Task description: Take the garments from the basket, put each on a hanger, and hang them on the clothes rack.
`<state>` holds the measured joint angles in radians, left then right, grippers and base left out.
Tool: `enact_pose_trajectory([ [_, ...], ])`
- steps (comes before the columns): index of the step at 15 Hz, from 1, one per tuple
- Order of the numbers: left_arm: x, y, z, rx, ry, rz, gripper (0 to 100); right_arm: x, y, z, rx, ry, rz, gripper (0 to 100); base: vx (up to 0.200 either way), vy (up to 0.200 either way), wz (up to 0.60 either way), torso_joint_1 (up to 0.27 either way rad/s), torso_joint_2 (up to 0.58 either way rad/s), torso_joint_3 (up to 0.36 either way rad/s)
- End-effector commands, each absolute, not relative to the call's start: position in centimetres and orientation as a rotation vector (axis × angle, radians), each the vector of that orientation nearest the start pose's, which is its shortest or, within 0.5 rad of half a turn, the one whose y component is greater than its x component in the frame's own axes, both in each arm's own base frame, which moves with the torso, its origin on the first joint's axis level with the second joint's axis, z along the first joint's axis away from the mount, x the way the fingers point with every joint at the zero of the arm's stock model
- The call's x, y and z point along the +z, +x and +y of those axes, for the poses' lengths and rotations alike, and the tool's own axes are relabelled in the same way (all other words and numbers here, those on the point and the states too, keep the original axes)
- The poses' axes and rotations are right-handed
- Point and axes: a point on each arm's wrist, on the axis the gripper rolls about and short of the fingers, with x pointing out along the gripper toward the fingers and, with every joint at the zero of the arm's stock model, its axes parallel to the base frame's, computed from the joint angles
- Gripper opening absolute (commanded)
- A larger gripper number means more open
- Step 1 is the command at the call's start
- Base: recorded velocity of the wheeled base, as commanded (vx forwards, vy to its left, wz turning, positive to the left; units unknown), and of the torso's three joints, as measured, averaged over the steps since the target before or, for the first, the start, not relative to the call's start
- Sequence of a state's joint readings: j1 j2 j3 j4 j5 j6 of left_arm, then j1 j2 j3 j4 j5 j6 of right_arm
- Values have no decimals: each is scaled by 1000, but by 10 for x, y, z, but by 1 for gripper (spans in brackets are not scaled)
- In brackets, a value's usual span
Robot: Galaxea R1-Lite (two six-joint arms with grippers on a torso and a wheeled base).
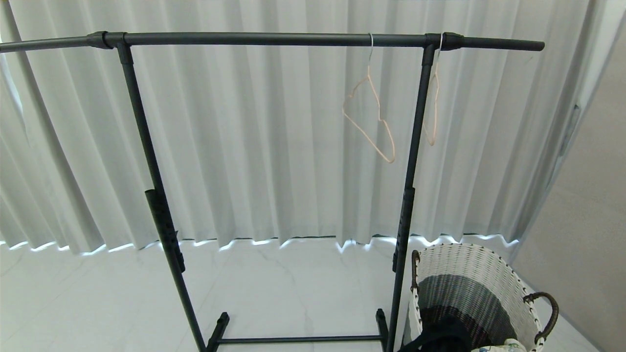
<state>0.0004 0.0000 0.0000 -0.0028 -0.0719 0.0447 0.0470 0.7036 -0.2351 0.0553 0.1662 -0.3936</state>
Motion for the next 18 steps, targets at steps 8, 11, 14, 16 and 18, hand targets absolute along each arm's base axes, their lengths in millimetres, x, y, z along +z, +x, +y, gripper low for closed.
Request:
enact_pose_trajectory([
  [8,76,-23,-2,-72,45,-5,100,44,146,8,481,-625,1043,100,0,0,0,0,0,0],
  [11,76,-23,-2,-72,45,-5,100,28,167,9,470,-634,1022,100,0,0,0,0,0,0],
  [14,76,-23,-2,-72,45,-5,100,15,184,10,479,-665,998,100,0,0,0,0,0,0],
  [16,76,-23,-2,-72,45,-5,100,8,191,11,474,-669,990,100,0,0,0,0,0,0],
  [18,76,-23,-2,-72,45,-5,100,-3,198,11,449,-688,995,100,0,0,0,0,0,0],
])
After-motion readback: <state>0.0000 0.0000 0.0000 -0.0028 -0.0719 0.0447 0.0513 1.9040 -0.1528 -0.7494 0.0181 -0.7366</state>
